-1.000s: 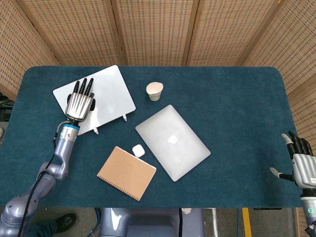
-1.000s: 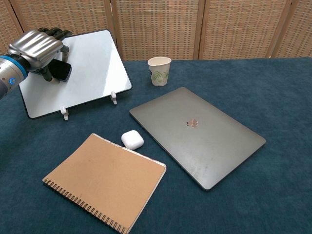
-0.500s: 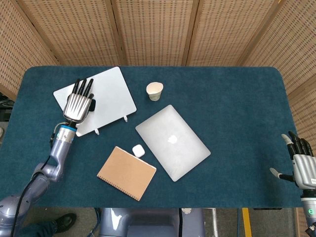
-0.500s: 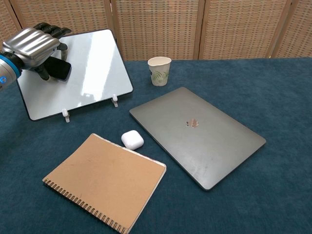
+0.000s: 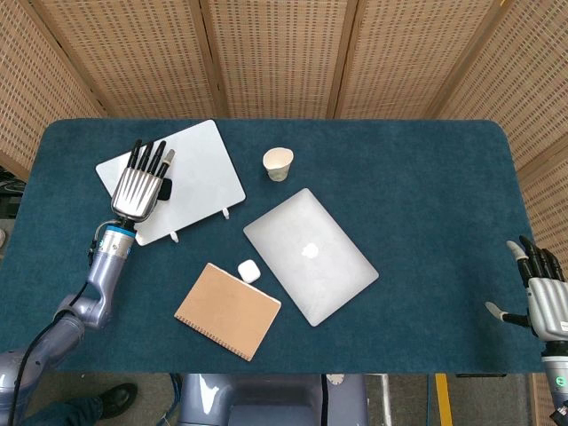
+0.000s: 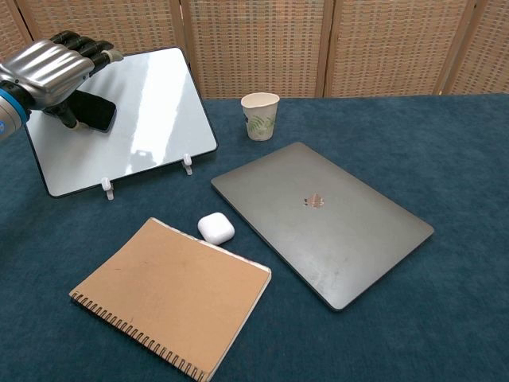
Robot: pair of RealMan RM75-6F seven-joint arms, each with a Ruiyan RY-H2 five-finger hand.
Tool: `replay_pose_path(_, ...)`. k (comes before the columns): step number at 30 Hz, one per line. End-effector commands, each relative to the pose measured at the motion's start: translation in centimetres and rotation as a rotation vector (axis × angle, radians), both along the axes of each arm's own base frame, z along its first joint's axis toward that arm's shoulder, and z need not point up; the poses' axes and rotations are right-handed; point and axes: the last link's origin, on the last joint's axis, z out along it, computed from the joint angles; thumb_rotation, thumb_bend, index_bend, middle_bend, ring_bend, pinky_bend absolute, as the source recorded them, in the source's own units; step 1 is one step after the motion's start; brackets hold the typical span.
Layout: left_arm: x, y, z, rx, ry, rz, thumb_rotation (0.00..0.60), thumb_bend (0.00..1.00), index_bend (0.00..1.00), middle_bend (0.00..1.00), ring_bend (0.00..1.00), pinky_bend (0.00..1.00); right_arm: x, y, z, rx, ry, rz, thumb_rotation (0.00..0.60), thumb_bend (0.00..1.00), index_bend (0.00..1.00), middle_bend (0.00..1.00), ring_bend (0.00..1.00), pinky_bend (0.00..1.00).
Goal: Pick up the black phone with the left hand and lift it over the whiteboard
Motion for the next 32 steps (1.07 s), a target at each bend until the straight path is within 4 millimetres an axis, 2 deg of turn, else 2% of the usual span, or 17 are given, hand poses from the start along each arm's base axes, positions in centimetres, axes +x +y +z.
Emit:
replay_pose_path(1,0.2,-0.1,0.1,0.003,0.007,-0.013,0.600,0.00,0.00,0.00,0.00,0.00,0.0,0.0,0.0,0.000,-0.001,0.001,0.600,0.00,0.00,0.00,0.00,0.00)
replay_pose_path(10,1.7,-1.2,1.0,-0.004,-0.004,-0.088,0.600,0.00,0.00,0.00,0.00,0.00,0.1,0.1,0.3,-0.004,-0.013,0.005,0.600,0.00,0.00,0.00,0.00,0.00)
replay_pose_path(15,3.0,-3.5,3.3,-0.018,-0.057,-0.147,0.600,0.00,0.00,0.00,0.00,0.00,0.3,0.3,0.4,-0.006,-0.016,0.015,0.600,0.00,0.00,0.00,0.00,0.00)
replay_pose_path(17,3.3,-5.3,5.2,-0.020,-0.130,-0.163,0.600,0.00,0.00,0.00,0.00,0.00,0.4,0.4,0.5,-0.009,-0.018,0.022,0.600,0.00,0.00,0.00,0.00,0.00)
replay_pose_path(21,2.4,-8.5,8.0,-0.038,-0.210,-0.134,0.600,0.00,0.00,0.00,0.00,0.00,0.5,0.6,0.6,-0.012,-0.019,0.025,0.600,0.00,0.00,0.00,0.00,0.00)
replay_pose_path(25,0.3,-11.5,10.1,-0.028,-0.304,-0.004,0.600,0.00,0.00,0.00,0.00,0.00,0.6,0.7,0.6,-0.019,-0.015,0.030,0.600,0.00,0.00,0.00,0.00,0.00)
replay_pose_path(30,-2.8,-14.8,11.4,-0.035,-0.416,0.147,0.600,0.00,0.00,0.00,0.00,0.00,0.9,0.9,0.6,-0.025,-0.005,0.040,0.600,0.00,0.00,0.00,0.00,0.00)
replay_pose_path(32,-4.8,-17.3,11.6,-0.039,-0.512,0.201,0.600,0.00,0.00,0.00,0.00,0.00,1.1,1.1,0.5,-0.031,0.004,0.049,0.600,0.00,0.00,0.00,0.00,0.00)
